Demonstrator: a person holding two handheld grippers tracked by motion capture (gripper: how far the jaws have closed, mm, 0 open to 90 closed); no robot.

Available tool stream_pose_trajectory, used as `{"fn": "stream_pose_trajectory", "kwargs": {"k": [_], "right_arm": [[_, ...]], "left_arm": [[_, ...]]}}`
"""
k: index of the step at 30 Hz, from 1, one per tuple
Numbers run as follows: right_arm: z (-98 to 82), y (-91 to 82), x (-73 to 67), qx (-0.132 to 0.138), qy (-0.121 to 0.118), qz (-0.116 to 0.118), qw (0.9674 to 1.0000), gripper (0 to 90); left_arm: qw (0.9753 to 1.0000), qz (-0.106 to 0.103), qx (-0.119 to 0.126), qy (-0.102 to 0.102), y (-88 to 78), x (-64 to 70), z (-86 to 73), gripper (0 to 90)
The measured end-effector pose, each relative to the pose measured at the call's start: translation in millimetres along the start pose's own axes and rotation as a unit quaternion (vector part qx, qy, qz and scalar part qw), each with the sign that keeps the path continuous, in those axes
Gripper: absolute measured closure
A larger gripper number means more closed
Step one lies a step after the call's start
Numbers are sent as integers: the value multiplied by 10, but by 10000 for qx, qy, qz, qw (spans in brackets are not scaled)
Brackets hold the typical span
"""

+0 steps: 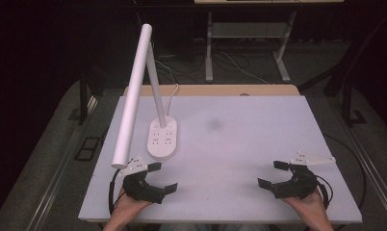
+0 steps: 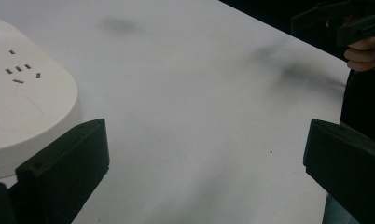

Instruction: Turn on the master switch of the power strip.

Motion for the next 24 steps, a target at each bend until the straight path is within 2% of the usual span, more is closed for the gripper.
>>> {"fn": "stream_pose_trajectory", "kwargs": {"k": [13,24], "right_arm": [[-22,16,-20,-96,-47,74,9999,5],[-41,25,-17,-179,-22,98,9998,5]], "left_arm": [[10000,-19,-1,-36,-18,-5,-2,0],[9997,-121,-204,5,-21,10,-17,0]]}}
Point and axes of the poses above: each handheld gripper's, and its own axes: y roughly forward along the jaws, z roughly out of its top, x roughly to its right, the point moved 5 cm from there along y, roughly forward along the jaws, and after that the axes turned 12 degrees about -y, right-handed, at the moved point
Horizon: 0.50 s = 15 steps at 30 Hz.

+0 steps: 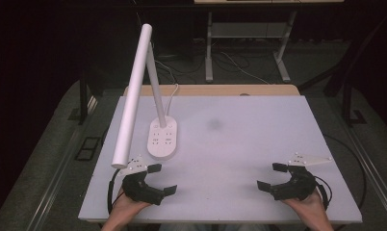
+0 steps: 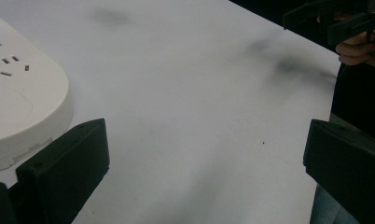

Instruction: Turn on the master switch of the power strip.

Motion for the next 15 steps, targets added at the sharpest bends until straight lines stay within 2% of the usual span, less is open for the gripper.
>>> {"fn": "stream_pose_trajectory", "kwargs": {"k": [15], "right_arm": [[-1,19,-17,-67,-36,43,10000,5]], "left_arm": [[9998,-8,-182,-15,-60,15,57,0]]}}
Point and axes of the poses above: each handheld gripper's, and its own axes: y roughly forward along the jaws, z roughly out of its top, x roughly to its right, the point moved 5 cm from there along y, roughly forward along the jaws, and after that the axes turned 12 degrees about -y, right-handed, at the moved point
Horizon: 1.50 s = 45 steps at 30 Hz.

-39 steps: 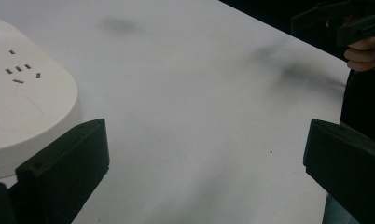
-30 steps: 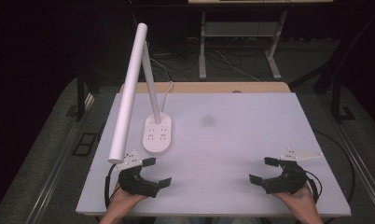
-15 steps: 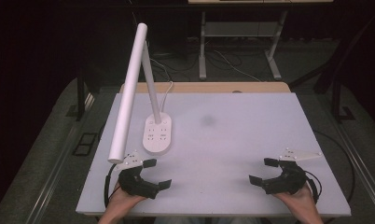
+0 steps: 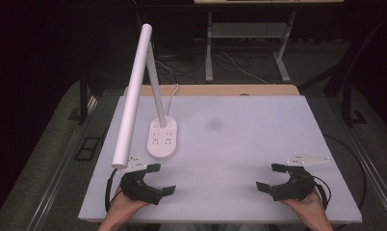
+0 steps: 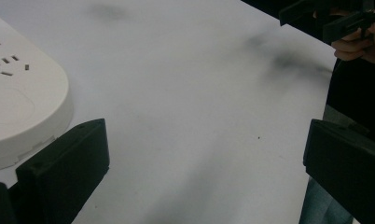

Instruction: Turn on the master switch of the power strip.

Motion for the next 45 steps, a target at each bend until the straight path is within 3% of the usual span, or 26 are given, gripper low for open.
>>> {"fn": "stream_pose_trajectory", "kwargs": {"k": [21,33,45], "right_arm": [[-11,-2,18,-23,-19,-56,10000,5],[-12,-3,17,-17,-33,-63,10000,5],[-15,-7,23,-9,-20,-50,10000,5]], "left_arm": [[9998,168,-96,-69,-148,-143,198,0],[9992,298,-224,119,-225,-191,415,0],[9988,360,-307,131,-222,-253,566,3]]}}
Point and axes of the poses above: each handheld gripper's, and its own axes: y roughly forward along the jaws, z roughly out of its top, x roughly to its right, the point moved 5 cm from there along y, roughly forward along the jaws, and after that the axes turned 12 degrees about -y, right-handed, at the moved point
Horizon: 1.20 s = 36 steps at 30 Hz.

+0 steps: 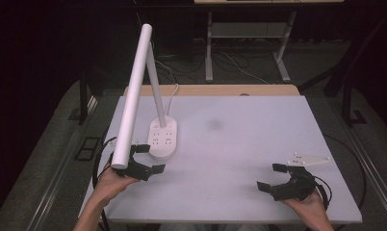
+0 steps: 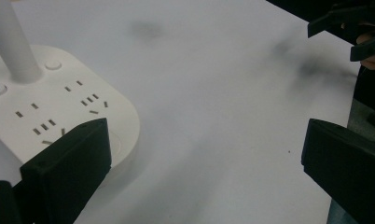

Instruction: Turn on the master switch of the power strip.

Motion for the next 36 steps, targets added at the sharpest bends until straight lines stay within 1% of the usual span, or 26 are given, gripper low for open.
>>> {"fn": "stream_pose_trajectory", "kwargs": {"k": [3,7,8,11,15,16,17,18,20,26,30,32,33,36], "right_arm": [[-2,-3,2,-9,15,0,10000,5],[-1,-2,8,8,-15,-13,10000,5],[-1,-4,0,-8,14,2,10000,5],[-1,1,-3,-4,0,4,10000,5],[-1,0,2,-5,-2,6,10000,5],[-1,-2,2,-11,11,3,10000,5],[-2,-3,3,-10,12,2,10000,5],[-2,-3,3,-11,11,1,10000,5],[-1,-3,8,9,-16,-15,10000,5],[-4,-1,2,-8,5,0,10000,5],[-4,-4,10,0,-14,-14,10000,5],[-6,-6,12,-2,-9,-21,10000,5],[-6,-8,13,2,-14,-23,10000,5],[-6,-9,15,9,-13,-24,10000,5]], "left_arm": [[10000,20,-13,-8,-11,-15,37,3],[9999,68,-82,88,-37,-49,82,3],[9999,65,-81,66,-43,-53,94,4],[9999,83,-41,43,-56,-75,129,5],[9999,110,-6,55,-79,-100,176,5],[9999,109,-7,38,-83,-104,185,7],[9999,117,-16,63,-87,-116,196,9],[9999,125,-9,31,-87,-120,205,9],[9999,140,-40,50,-94,-136,226,11],[9997,232,-72,80,-113,-196,289,11],[9997,259,-27,46,-128,-240,339,11],[9995,310,-3,38,-137,-263,367,12],[9994,327,3,68,-143,-280,382,12],[9994,349,32,21,-155,-315,424,15]]}}
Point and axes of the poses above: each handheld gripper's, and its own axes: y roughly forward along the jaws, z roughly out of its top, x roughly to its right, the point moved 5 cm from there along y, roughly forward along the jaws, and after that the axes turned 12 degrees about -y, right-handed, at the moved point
